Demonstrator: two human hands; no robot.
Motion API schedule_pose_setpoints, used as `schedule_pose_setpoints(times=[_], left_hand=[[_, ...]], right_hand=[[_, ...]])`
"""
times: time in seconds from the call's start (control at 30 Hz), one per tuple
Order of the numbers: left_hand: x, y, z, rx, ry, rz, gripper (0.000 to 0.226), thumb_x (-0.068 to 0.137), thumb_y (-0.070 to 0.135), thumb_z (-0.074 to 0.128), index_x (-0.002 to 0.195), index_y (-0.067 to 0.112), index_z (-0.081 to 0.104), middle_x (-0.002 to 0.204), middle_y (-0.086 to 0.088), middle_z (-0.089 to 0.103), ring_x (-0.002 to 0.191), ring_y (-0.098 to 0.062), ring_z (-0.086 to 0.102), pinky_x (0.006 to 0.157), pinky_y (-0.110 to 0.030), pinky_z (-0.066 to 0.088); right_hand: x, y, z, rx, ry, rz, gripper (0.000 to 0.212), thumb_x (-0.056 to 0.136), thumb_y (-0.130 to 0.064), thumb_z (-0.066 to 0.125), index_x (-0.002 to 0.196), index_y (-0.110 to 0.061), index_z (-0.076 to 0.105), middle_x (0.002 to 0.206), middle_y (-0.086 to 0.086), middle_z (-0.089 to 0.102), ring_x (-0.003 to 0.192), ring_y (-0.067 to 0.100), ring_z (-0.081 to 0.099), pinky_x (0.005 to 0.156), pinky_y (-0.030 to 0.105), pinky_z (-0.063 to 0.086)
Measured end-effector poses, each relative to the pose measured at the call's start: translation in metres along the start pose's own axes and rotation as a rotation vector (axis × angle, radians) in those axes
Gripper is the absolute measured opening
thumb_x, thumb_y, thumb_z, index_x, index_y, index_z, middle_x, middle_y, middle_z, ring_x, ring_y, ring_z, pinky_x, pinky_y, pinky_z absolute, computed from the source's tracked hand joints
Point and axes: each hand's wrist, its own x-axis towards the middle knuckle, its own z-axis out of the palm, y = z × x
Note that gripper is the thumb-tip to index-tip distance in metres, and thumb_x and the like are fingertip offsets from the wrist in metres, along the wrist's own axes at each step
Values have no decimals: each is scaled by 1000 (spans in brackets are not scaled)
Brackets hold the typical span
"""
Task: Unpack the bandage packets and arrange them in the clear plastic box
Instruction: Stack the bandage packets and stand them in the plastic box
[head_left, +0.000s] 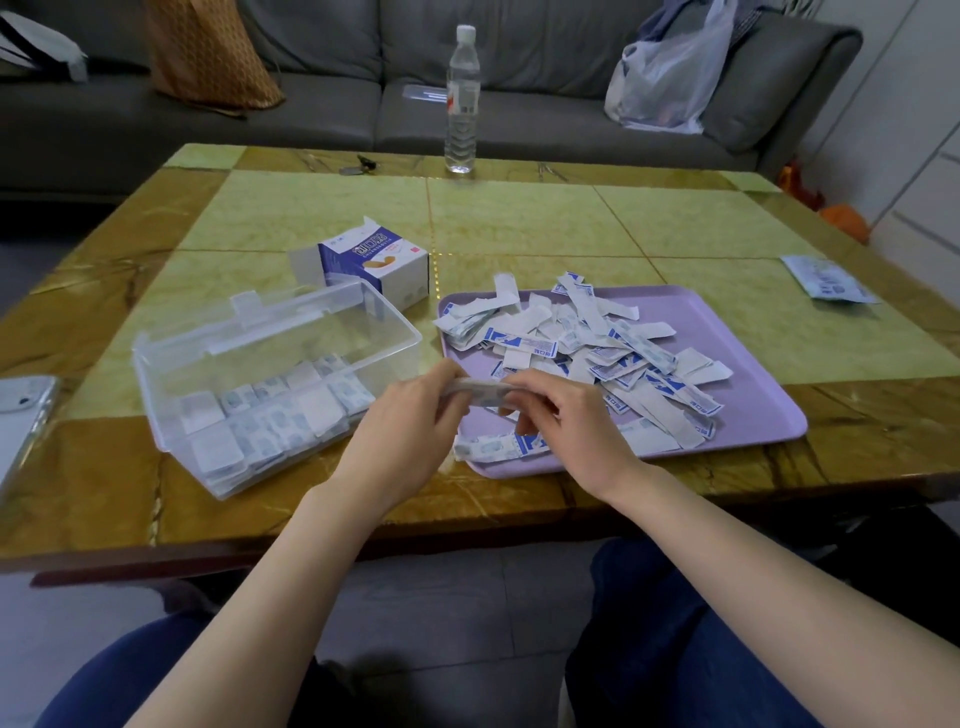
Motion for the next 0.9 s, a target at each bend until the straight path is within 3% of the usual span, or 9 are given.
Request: schedule_pose_setpoints(times=[0.13, 0.27, 0.5, 0.57, 0.63, 0.73, 0.8, 0.9], left_hand=[[-4, -2, -5, -158, 52, -18, 16, 93, 12, 50, 89, 25, 58, 76, 10, 66, 65, -8, 61, 64, -29, 49], [-8, -1, -15, -194, 253, -75, 8, 92, 16, 54, 88, 17, 61, 64, 16, 57, 61, -4, 55, 57, -15, 38], [-13, 5, -33, -456, 396, -90, 3, 88, 10, 60, 85, 10, 59, 65, 7, 63, 55, -5, 62, 54, -19, 48], [-14, 1, -38, -418, 419, -88, 5, 88, 11, 60, 83, 12, 59, 64, 4, 63, 56, -11, 63, 55, -29, 51], [-15, -5, -42, -379, 433, -111, 8, 88, 13, 59, 81, 16, 57, 65, 1, 62, 60, -19, 61, 58, -36, 50], [-16, -13, -48, -303, 445, -130, 8, 89, 15, 58, 81, 16, 56, 67, 2, 61, 58, -9, 54, 54, -19, 41], [-18, -16, -52, -247, 454, -136, 12, 88, 14, 58, 77, 15, 54, 64, 2, 58, 58, -11, 51, 50, -17, 35], [-19, -19, -58, -289, 430, -136, 15, 87, 14, 59, 77, 4, 54, 64, -11, 56, 55, -17, 46, 49, -22, 32]], right_hand=[[6, -6, 2, 76, -10, 37, 19, 90, -8, 57, 107, -6, 67, 71, -19, 61, 60, 2, 64, 63, 10, 50], [14, -23, 7, 182, -21, 52, 20, 89, -13, 57, 105, -8, 68, 73, -4, 68, 59, 8, 66, 63, 16, 53], [22, -51, 15, 366, -48, 123, 19, 92, -14, 54, 107, -9, 65, 77, 6, 70, 58, 9, 63, 62, 20, 52], [22, -57, 17, 209, -91, 58, 24, 93, -19, 53, 113, -11, 60, 79, 2, 67, 61, 3, 58, 62, 12, 46], [20, -64, 20, 47, -142, -23, 38, 90, -22, 58, 126, -13, 49, 94, -8, 57, 72, -3, 53, 69, 7, 41], [19, -71, 21, -109, -151, -219, 61, 82, -13, 70, 133, -16, 37, 114, -9, 38, 88, -11, 46, 82, 5, 36], [24, -73, 20, -209, -128, -359, 53, 79, 1, 68, 124, -15, 47, 114, -3, 44, 93, 0, 53, 83, 14, 42], [33, -80, 18, -328, -49, -501, 33, 74, 14, 64, 99, -7, 65, 102, 5, 59, 92, 16, 58, 83, 23, 47]])
